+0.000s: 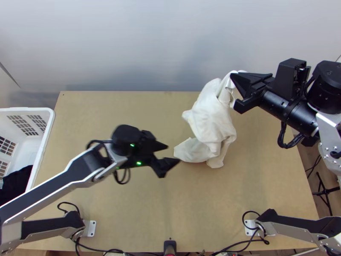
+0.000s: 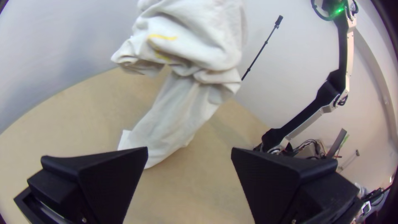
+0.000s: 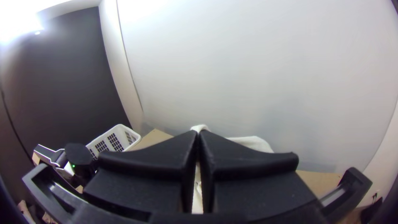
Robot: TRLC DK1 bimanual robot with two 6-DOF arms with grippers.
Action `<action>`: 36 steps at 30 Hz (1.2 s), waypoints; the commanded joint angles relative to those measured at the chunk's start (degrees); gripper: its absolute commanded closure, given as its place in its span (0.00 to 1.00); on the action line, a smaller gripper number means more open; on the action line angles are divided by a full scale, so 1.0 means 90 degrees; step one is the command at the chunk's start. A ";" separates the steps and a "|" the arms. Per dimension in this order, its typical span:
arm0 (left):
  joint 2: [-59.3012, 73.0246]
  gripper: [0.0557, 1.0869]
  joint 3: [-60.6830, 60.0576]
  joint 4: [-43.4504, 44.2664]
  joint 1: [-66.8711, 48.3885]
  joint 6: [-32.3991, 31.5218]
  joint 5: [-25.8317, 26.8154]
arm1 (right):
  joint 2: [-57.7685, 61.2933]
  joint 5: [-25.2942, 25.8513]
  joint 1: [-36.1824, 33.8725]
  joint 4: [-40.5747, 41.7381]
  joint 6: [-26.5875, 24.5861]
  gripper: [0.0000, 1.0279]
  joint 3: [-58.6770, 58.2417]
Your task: Fold the t-shirt
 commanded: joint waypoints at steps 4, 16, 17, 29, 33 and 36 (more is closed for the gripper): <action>0.1195 0.05 0.0602 0.1530 -0.0619 -0.0822 -0.0957 | -0.0123 0.0078 -0.0121 -0.0021 0.0002 0.97 -0.0083; 0.2337 0.05 0.0299 0.3024 -0.1088 -0.0002 -0.1367 | -0.0250 0.0078 -0.0384 -0.0021 0.0022 0.97 -0.0103; 0.2367 0.05 0.0299 0.3024 -0.1127 -0.0012 -0.1357 | -0.0279 0.0078 -0.0414 -0.0031 0.0022 0.97 -0.0113; 0.3558 0.73 0.0563 0.3864 -0.1068 -0.0051 -0.1611 | -0.0435 0.0078 -0.0580 -0.0061 0.0032 0.96 -0.0308; 0.3587 0.97 0.0485 0.3864 -0.0961 -0.0041 -0.1855 | -0.0435 0.0078 -0.0589 -0.0061 0.0032 0.97 -0.0327; 0.3079 0.97 0.0250 0.3708 -0.0736 -0.0041 -0.1845 | -0.0435 0.0078 -0.0599 -0.0051 0.0022 0.96 -0.0376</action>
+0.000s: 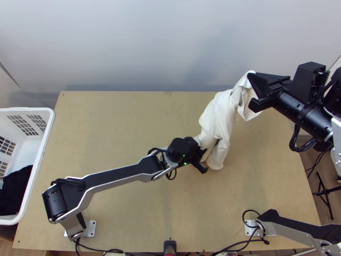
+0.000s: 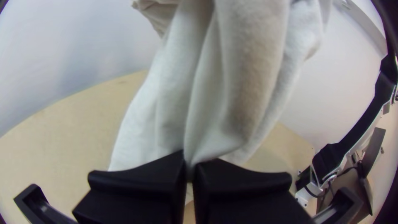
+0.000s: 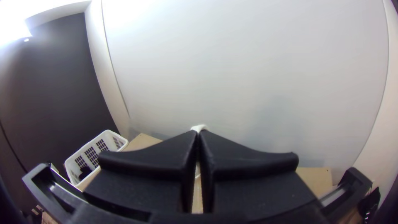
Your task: Fold the t-shirt
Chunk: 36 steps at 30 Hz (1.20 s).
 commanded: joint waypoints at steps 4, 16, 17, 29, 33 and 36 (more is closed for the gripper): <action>-0.1361 0.97 -0.0548 -0.0589 0.0706 -0.0151 0.0013 | -0.0008 -0.0003 -0.0060 0.0047 -0.0015 0.96 -0.0170; -0.3529 0.97 -0.0870 -0.1751 0.4524 -0.0991 0.3363 | 0.0109 -0.0003 -0.0060 0.0183 -0.0024 0.97 -0.0249; -0.3402 0.97 -0.0870 -0.1741 0.4905 -0.1147 0.3734 | 0.0129 -0.0003 -0.0050 0.0183 -0.0015 0.96 -0.0239; -0.1771 0.06 -0.1056 -0.2405 0.5452 -0.1870 0.4876 | 0.0363 -0.0012 -0.0002 0.0222 -0.0005 0.96 -0.0229; -0.2162 0.06 -0.1271 -0.2591 0.4925 -0.1704 0.4935 | 0.0363 -0.0012 -0.0002 0.0193 0.0015 0.97 -0.0317; -0.2357 0.06 -0.1378 -0.2610 0.4739 -0.1548 0.4925 | 0.0227 -0.0061 0.0135 0.0076 0.0093 0.96 -0.0776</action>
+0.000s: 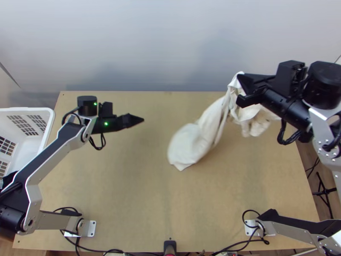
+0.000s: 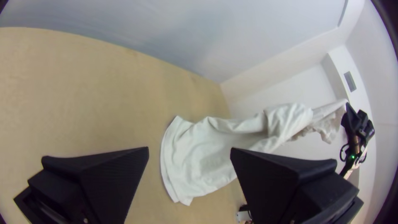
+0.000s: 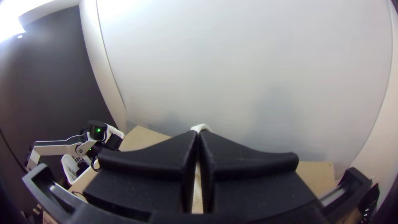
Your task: Fold the t-shirt
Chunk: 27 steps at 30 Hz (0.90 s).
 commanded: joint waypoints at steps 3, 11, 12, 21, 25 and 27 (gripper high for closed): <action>-0.0312 0.06 -0.0273 -0.0216 -0.0368 0.0274 0.0151 | -0.0380 -0.0081 0.0345 -0.0160 0.0098 0.97 -0.1122; -0.0615 0.06 -0.0683 -0.0773 -0.1296 0.0997 0.0092 | -0.0575 -0.0081 0.0404 -0.0170 0.0088 0.96 -0.1434; -0.0605 0.06 -0.0761 -0.0773 -0.1540 0.1095 -0.0035 | -0.0575 -0.0081 0.0394 -0.0140 0.0088 0.96 -0.1424; 0.0049 0.06 -0.0742 -0.0577 -0.4011 0.1944 -0.2271 | -0.0575 -0.0081 0.0257 -0.0131 0.0088 0.96 -0.1424; 0.0371 0.06 -0.0605 -0.0177 -0.4421 0.2315 -0.2789 | -0.0585 -0.0081 0.0189 -0.0131 0.0107 0.96 -0.1434; 0.0508 0.06 -0.0527 0.0087 -0.4616 0.2462 -0.3033 | -0.0585 -0.0081 0.0150 -0.0131 0.0117 0.96 -0.1424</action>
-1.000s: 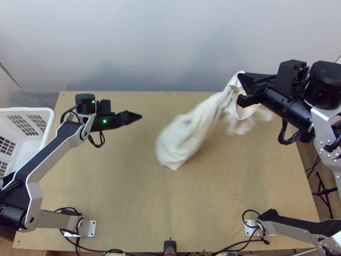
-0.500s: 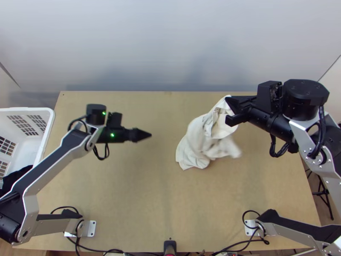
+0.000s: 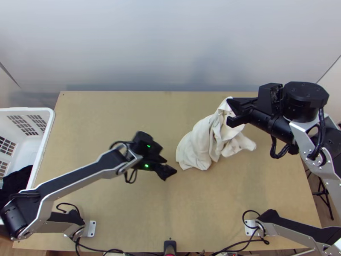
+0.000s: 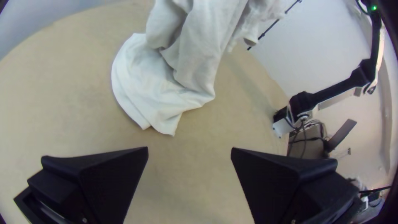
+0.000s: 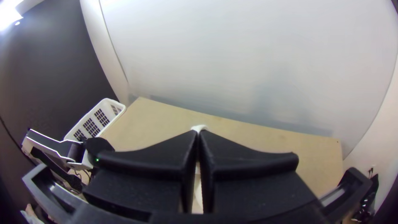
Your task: Fold the t-shirt
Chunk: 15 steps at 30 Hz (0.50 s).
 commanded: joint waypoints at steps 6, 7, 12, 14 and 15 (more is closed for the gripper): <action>0.0943 0.06 0.0495 0.1127 -0.1506 0.1085 -0.1857 | -0.0009 -0.0005 -0.0181 0.0005 0.0054 0.96 -0.0004; 0.0982 0.06 0.0514 0.1322 -0.1554 0.1144 -0.1945 | -0.0009 -0.0005 -0.0181 0.0015 0.0064 0.96 -0.0004; 0.1353 0.06 0.0934 0.1615 -0.1867 0.1066 -0.2092 | 0.0010 -0.0005 -0.0200 0.0025 0.0054 0.96 0.0006; 0.1666 0.06 0.1110 0.1674 -0.1994 0.1056 -0.2219 | 0.0040 -0.0005 -0.0200 0.0035 0.0054 0.96 0.0045; 0.1832 0.06 0.1188 0.1713 -0.2043 0.1056 -0.2228 | 0.0050 -0.0005 -0.0200 0.0035 0.0054 0.96 0.0074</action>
